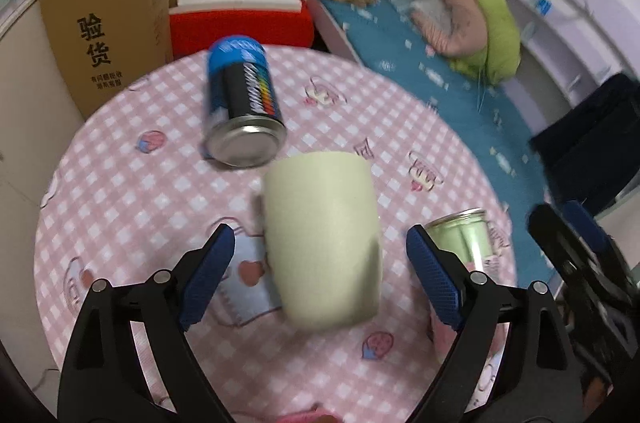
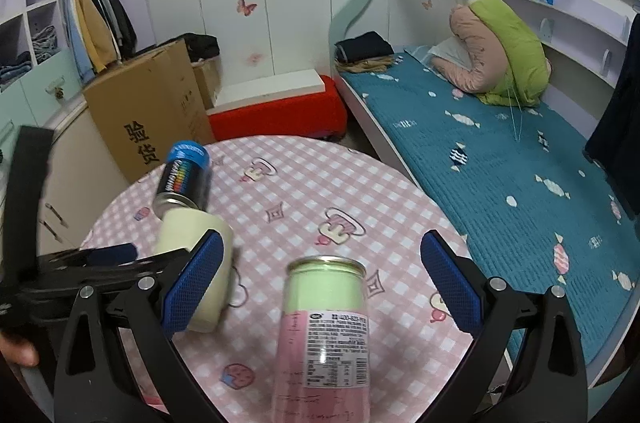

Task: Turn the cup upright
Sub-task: 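Lift the pale green mug with the left gripper toward the right gripper, then grasp the mug with the right gripper while the left gripper releases it, then rotate the mug opening-up with the right gripper and set it on the table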

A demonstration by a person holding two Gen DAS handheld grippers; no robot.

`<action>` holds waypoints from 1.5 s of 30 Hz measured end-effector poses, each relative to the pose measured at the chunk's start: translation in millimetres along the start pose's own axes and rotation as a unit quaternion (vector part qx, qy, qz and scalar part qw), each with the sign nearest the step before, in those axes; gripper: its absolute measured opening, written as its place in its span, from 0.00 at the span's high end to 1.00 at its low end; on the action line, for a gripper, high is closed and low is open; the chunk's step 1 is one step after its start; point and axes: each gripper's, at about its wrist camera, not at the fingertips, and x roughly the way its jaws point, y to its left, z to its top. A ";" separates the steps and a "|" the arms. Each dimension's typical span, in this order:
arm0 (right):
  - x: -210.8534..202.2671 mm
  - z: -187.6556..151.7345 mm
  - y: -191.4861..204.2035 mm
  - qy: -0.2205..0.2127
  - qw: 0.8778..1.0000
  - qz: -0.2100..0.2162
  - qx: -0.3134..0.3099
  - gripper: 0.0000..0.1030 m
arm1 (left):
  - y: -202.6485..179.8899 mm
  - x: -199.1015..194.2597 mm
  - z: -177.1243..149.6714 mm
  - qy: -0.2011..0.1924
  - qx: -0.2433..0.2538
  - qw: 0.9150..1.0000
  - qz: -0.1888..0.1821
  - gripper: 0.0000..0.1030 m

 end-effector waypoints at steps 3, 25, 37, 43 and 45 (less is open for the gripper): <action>-2.6 4.7 12.6 -0.001 1.000 0.002 -0.012 0.07 | 20.0 -30.4 -5.8 -0.039 -0.024 0.999 0.023 0.13; 105.8 3.9 104.7 0.181 0.975 0.128 -0.012 0.07 | 118.9 -45.4 -20.8 -0.058 -0.075 0.988 0.125 0.12; 126.0 -0.1 104.6 0.203 0.970 0.131 -0.009 0.15 | 121.8 -37.5 -17.6 -0.052 -0.077 0.989 0.117 0.12; 118.8 0.9 108.7 0.191 0.973 0.128 -0.026 0.28 | 117.9 -40.1 -18.2 -0.053 -0.074 0.990 0.111 0.12; 113.7 -0.2 107.9 0.184 0.974 0.129 -0.028 0.28 | 116.0 -42.5 -19.8 -0.055 -0.073 0.989 0.112 0.12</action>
